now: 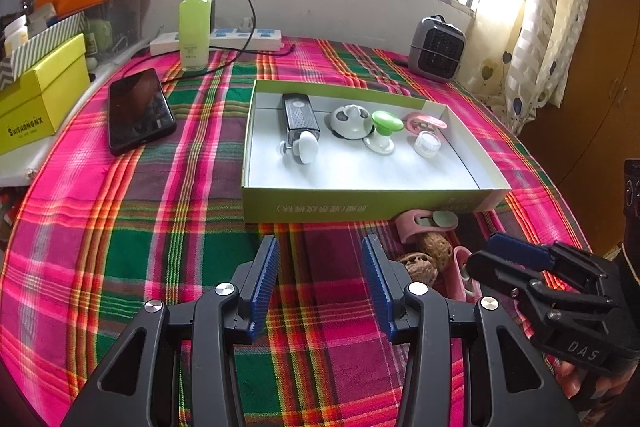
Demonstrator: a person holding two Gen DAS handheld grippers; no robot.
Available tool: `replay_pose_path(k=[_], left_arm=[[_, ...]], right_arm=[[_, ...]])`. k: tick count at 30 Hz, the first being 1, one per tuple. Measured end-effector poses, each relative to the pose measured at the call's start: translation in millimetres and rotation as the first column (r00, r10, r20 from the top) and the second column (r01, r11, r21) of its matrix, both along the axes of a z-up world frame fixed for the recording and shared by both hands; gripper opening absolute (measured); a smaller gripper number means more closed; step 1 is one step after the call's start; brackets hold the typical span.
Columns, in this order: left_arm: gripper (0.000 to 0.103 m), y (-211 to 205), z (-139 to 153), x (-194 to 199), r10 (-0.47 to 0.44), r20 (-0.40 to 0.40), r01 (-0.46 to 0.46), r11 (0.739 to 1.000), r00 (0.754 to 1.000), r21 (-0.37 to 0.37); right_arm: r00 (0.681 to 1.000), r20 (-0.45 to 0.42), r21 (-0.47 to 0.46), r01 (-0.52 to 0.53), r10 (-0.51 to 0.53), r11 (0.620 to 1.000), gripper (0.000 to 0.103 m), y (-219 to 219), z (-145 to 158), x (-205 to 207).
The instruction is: Organize objects
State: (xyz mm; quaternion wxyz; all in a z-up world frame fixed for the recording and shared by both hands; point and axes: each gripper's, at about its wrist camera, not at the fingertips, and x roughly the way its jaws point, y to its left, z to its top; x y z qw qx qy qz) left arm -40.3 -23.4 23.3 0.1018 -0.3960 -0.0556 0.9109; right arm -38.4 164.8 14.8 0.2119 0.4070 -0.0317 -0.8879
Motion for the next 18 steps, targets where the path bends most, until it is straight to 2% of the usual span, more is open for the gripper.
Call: replay_pose_path(k=[6, 13, 18], left_arm=[[0.042, 1, -2, 1, -0.002, 0.010, 0.002, 1.000, 1.000, 0.003], [0.042, 5, -5, 1, -0.013, 0.015, 0.013, 1.000, 1.000, 0.004], [0.042, 8, -6, 2, -0.031, 0.024, 0.030, 0.999, 0.999, 0.013]], right_arm=[[1.000, 0.012, 0.025, -0.018, 0.018, 1.000, 0.045, -9, -5, 1], [1.000, 0.019, 0.127, -0.015, 0.013, 0.992, 0.045, -19, -13, 3], [1.000, 0.019, 0.134, -0.003, 0.001, 0.991, 0.045, -15, -13, 2]])
